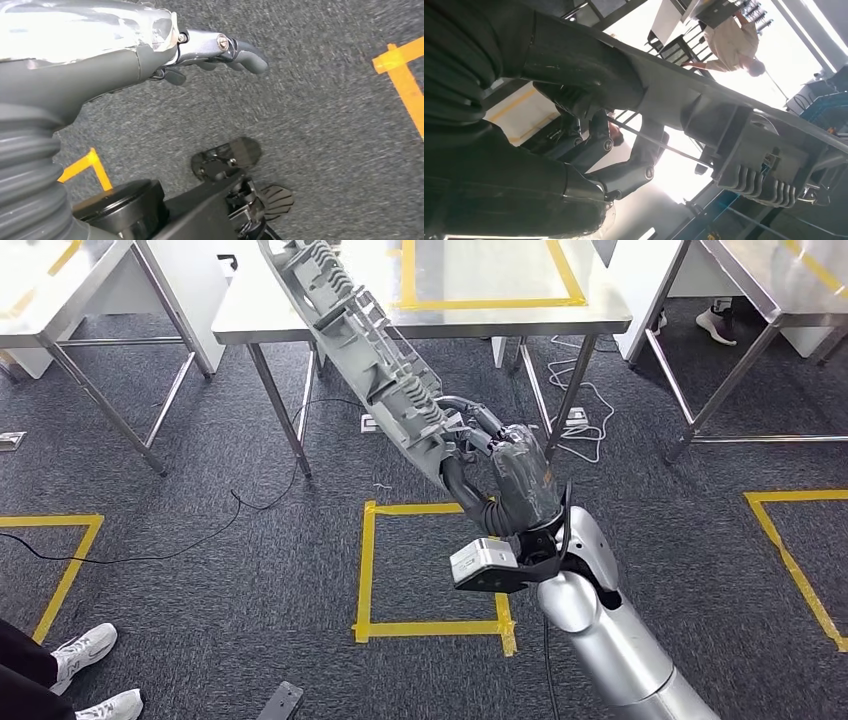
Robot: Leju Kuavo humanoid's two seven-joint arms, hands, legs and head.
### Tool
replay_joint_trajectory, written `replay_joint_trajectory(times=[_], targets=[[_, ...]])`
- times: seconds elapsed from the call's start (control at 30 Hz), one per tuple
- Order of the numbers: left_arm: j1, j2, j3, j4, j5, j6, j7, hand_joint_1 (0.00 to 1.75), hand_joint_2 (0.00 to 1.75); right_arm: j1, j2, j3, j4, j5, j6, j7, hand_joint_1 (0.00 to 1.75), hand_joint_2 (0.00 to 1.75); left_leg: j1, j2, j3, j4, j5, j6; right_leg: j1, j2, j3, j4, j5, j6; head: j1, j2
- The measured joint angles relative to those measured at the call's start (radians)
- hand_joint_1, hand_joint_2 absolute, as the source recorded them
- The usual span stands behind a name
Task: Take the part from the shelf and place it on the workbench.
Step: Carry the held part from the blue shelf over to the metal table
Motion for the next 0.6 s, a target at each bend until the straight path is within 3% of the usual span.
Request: replay_joint_trajectory(times=[0.1, 0.17, 0.2, 0.27, 0.3, 0.33, 0.37, 0.4, 0.47, 0.53, 0.6], targets=[[0.002, 0.002, 0.0, 0.0, 0.0, 0.0, 0.001, 0.0, 1.75, -0.001, 0.0, 0.0, 0.0, 0.0, 0.0, 0.0, 1.75, 1.75, -0.001, 0.0, -0.003, 0.012, -0.014, -0.012, 0.004, 0.003, 0.009, -0.01, -0.005, -0.031, 0.0, 0.0], [0.001, 0.002, 0.0, 0.0, 0.0, 0.0, 0.001, 0.0, 1.75, -0.001, 0.001, 0.0, 0.0, 0.0, 0.0, 0.0, 1.75, 1.75, 0.003, 0.003, -0.013, 0.039, -0.033, -0.02, 0.0, 0.003, 0.018, -0.012, -0.011, -0.044, -0.001, 0.0], [0.001, 0.002, 0.0, 0.0, 0.0, 0.0, 0.001, 0.0, 1.75, -0.001, 0.001, 0.0, 0.0, 0.0, 0.0, 0.0, 1.75, 1.75, 0.006, 0.005, -0.034, 0.08, -0.054, -0.025, -0.002, 0.003, 0.023, -0.013, -0.014, -0.05, -0.002, 0.0], [0.001, 0.002, 0.0, 0.0, 0.0, 0.0, 0.001, 0.0, 1.75, -0.001, 0.002, 0.0, 0.0, 0.0, 0.0, 0.0, 1.75, 1.75, 0.009, 0.008, -0.108, 0.214, -0.108, -0.033, -0.001, 0.003, 0.03, -0.013, -0.02, -0.058, -0.005, 0.0], [0.002, 0.002, 0.0, 0.0, 0.0, 0.0, 0.001, 0.0, 1.75, 0.0, 0.002, 0.0, 0.0, -0.001, 0.0, 0.0, 1.75, 1.75, 0.01, 0.008, -0.149, 0.279, -0.125, -0.035, 0.0, 0.004, 0.032, -0.013, -0.023, -0.059, -0.005, 0.0], [0.002, 0.002, 0.0, 0.0, 0.0, 0.0, 0.001, 0.0, 1.75, 0.0, 0.002, 0.0, 0.0, -0.001, 0.0, 0.0, 1.75, 1.75, 0.01, 0.008, -0.177, 0.315, -0.123, -0.035, 0.0, 0.005, 0.035, -0.013, -0.026, -0.06, -0.005, 0.0], [0.002, 0.002, 0.0, 0.0, 0.0, 0.0, 0.001, 0.0, 1.75, 0.0, 0.002, 0.001, 0.0, -0.001, 0.0, 0.0, 1.75, 1.75, 0.01, 0.008, -0.187, 0.312, -0.1, -0.033, 0.0, 0.006, 0.04, -0.013, -0.029, -0.06, -0.005, 0.0], [0.002, 0.002, 0.0, 0.0, 0.0, 0.0, 0.001, 0.0, 1.75, 0.0, 0.002, 0.001, 0.0, -0.001, 0.0, 0.0, 1.75, 1.75, 0.01, 0.008, -0.174, 0.265, -0.058, -0.03, 0.0, 0.008, 0.046, -0.013, -0.034, -0.058, -0.005, 0.0], [0.002, 0.003, 0.0, 0.0, 0.0, 0.0, 0.001, 0.0, 1.75, -0.003, 0.002, 0.001, 0.0, -0.003, 0.0, 0.0, 1.75, 1.75, 0.007, 0.009, -0.117, 0.122, 0.028, -0.019, 0.002, 0.01, 0.06, -0.014, -0.043, -0.053, -0.004, 0.0], [0.0, 0.003, 0.0, 0.0, 0.001, 0.0, 0.001, 0.0, 1.75, -0.008, 0.002, 0.001, 0.001, -0.006, 0.0, -0.001, 1.75, 1.75, 0.0, 0.011, -0.077, 0.035, 0.052, -0.008, 0.005, 0.012, 0.064, -0.015, -0.048, -0.045, -0.005, 0.0], [-0.001, 0.003, 0.0, 0.001, 0.003, 0.0, 0.002, 0.0, 1.75, -0.012, 0.003, 0.001, 0.001, -0.009, 0.0, -0.002, 1.75, 1.75, -0.005, 0.011, -0.067, 0.021, 0.042, -0.002, 0.007, 0.012, 0.065, -0.02, -0.05, -0.034, -0.005, 0.0]])
